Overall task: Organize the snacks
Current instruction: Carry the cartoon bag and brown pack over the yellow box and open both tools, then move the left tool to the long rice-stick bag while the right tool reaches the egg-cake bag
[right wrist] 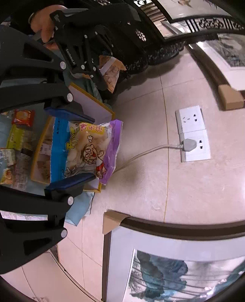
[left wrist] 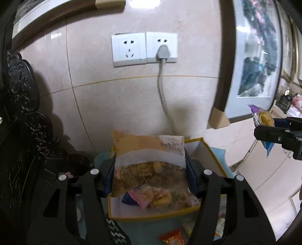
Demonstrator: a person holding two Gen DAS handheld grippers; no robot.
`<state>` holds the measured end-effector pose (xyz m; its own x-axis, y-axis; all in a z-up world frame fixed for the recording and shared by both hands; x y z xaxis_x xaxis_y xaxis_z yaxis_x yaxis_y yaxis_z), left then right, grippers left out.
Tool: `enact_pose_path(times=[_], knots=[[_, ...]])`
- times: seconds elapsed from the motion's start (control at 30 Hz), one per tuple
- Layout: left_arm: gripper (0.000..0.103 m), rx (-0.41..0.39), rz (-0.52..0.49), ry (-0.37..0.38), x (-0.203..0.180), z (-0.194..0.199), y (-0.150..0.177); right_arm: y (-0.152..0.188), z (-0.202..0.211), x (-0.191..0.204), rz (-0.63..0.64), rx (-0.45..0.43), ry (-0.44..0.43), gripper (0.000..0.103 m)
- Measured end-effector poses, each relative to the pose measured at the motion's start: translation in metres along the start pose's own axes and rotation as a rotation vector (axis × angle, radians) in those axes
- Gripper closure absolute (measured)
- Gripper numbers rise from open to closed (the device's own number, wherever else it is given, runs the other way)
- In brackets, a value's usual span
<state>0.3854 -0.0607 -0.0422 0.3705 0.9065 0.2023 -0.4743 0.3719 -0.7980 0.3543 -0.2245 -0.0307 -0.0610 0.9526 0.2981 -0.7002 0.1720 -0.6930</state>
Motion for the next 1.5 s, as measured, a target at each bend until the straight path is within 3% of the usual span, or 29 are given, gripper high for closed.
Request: enact_pose_path(times=[0.03, 0.07, 0.1, 0.13, 0.2, 0.37, 0.77, 0.87, 1.1, 1.2, 1.33, 1.5], knots=[[0.038, 0.012, 0.001, -0.018, 0.003, -0.009, 0.000, -0.003, -0.008, -0.001, -0.010, 0.010, -0.007, 0.048], [0.027, 0.022, -0.001, -0.035, 0.005, -0.017, 0.000, -0.005, -0.017, -0.002, -0.021, 0.023, -0.014, 0.043], [0.010, 0.031, -0.001, -0.048, 0.006, -0.023, 0.001, -0.007, -0.027, -0.007, -0.035, 0.036, 0.001, 0.036], [0.007, 0.045, -0.002, -0.070, 0.009, -0.029, 0.004, -0.008, -0.035, -0.012, -0.048, 0.043, 0.027, 0.034], [0.006, 0.079, -0.002, -0.105, 0.015, -0.040, 0.013, -0.004, -0.047, -0.020, -0.062, 0.063, 0.057, 0.033], [0.006, 0.117, 0.015, -0.106, 0.021, -0.044, 0.037, 0.020, -0.052, -0.027, -0.035, 0.089, 0.076, 0.033], [0.005, 0.119, 0.046, -0.069, 0.008, -0.012, 0.054, 0.056, -0.027, -0.033, -0.047, 0.123, 0.077, 0.033], [0.004, 0.133, 0.045, -0.033, -0.005, 0.002, 0.086, 0.087, -0.021, -0.043, -0.033, 0.153, 0.101, 0.031], [0.003, 0.288, 0.046, 0.107, -0.066, 0.017, 0.226, 0.227, -0.038, -0.101, -0.110, 0.352, 0.184, 0.031], [0.003, 0.350, -0.014, 0.150, -0.097, 0.024, 0.276, 0.270, -0.044, -0.118, -0.165, 0.404, 0.217, 0.031], [0.003, 0.379, -0.072, 0.193, -0.125, 0.028, 0.307, 0.293, -0.051, -0.128, -0.145, 0.416, 0.265, 0.031], [0.003, 0.381, -0.054, 0.197, -0.137, 0.030, 0.322, 0.283, -0.055, -0.134, -0.085, 0.359, 0.284, 0.031]])
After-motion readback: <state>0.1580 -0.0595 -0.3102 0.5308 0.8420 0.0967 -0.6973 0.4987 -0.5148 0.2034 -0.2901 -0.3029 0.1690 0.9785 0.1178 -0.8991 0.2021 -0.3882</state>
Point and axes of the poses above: each gripper's, at about its wrist camera, not at the fingertips, and z roughly against the way its jaws point, x to its left, y to its underside, the point moved 9 cm from there along -z, roughly the way its jaws point, and after that the axes turned 13 degrees about -z, right-handed, at the moved point
